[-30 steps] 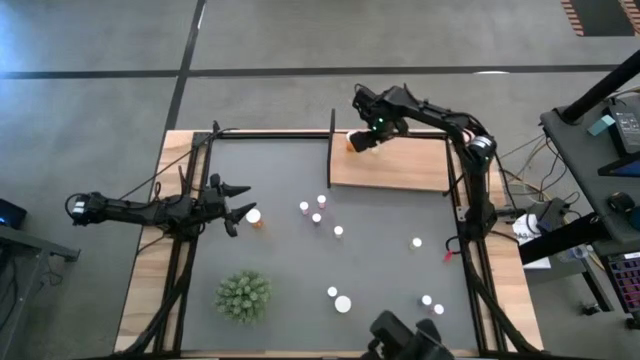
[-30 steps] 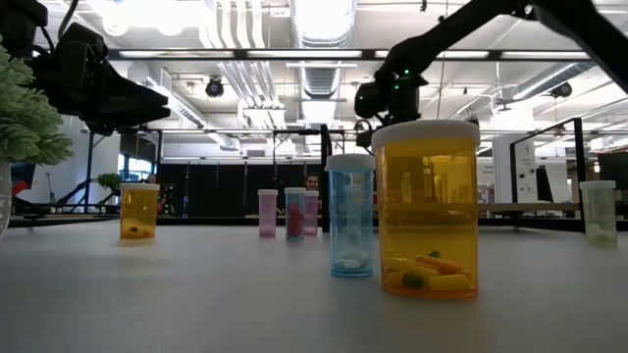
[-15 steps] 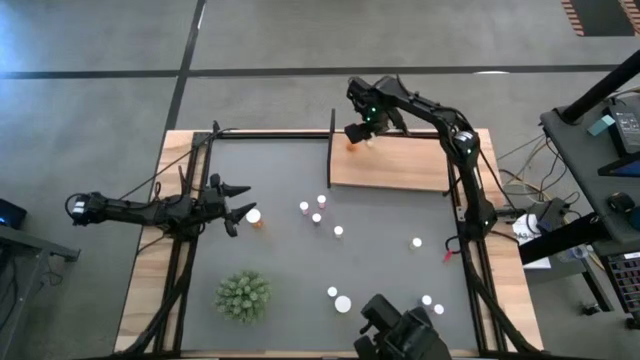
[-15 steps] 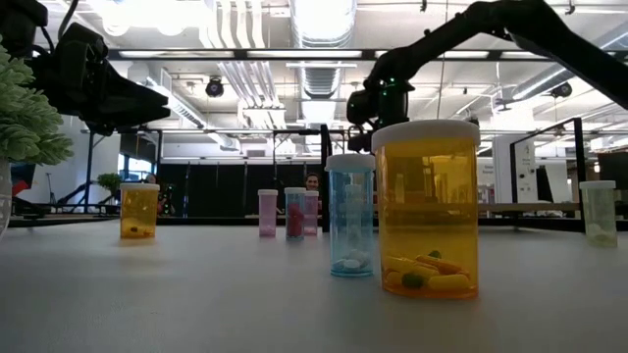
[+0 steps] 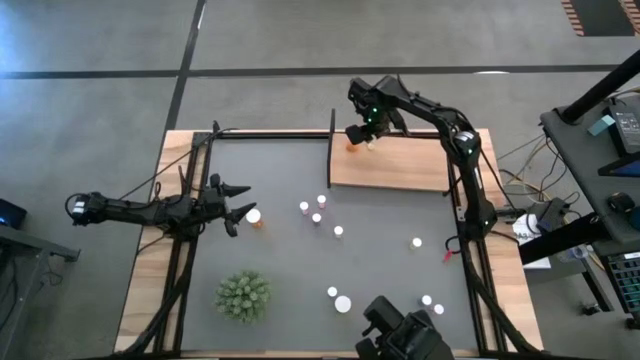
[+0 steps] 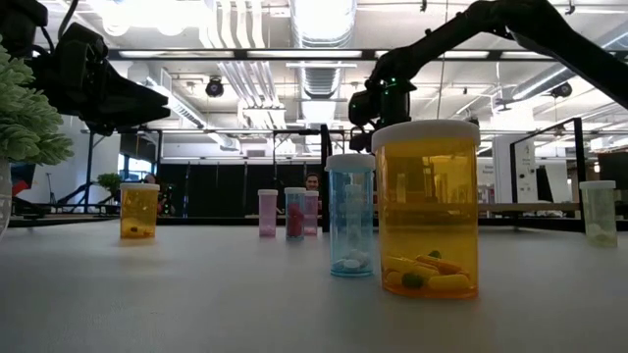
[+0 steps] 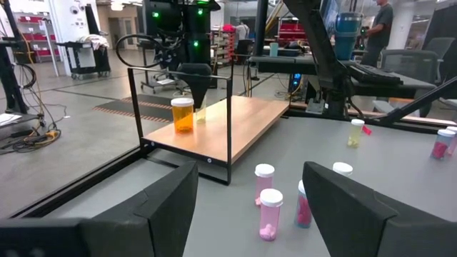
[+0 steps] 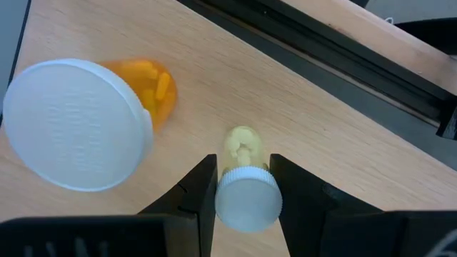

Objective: Pick and place medicine bottles onto shelf by color
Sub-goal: Put the top right yellow pill bottle on the shelf

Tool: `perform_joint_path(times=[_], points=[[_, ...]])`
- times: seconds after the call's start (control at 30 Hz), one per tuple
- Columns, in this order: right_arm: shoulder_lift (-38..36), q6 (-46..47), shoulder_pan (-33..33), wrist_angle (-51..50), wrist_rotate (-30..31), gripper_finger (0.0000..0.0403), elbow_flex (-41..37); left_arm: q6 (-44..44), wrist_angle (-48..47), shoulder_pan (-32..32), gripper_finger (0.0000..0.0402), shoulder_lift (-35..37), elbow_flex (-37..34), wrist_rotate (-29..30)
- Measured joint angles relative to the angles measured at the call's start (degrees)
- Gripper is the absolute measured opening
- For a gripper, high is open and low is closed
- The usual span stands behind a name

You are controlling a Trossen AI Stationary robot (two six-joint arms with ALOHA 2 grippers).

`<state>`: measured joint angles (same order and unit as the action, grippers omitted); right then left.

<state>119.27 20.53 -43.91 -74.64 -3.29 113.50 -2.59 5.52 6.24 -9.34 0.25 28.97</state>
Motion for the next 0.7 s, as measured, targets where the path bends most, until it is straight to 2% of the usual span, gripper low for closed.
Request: perform_joint_path(times=[0.47, 0.7], points=[[-0.01, 0.40, 0.01, -0.01, 0.11, 0.0110, 0.25, -0.02, 0.02, 0.01, 0.0238, 0.00, 0.00, 0.00], [-0.01, 0.27, 0.03, -0.05, 0.24, 0.0138, 0.27, 0.00, 0.01, 0.01, 0.0238, 0.00, 0.00, 0.00]])
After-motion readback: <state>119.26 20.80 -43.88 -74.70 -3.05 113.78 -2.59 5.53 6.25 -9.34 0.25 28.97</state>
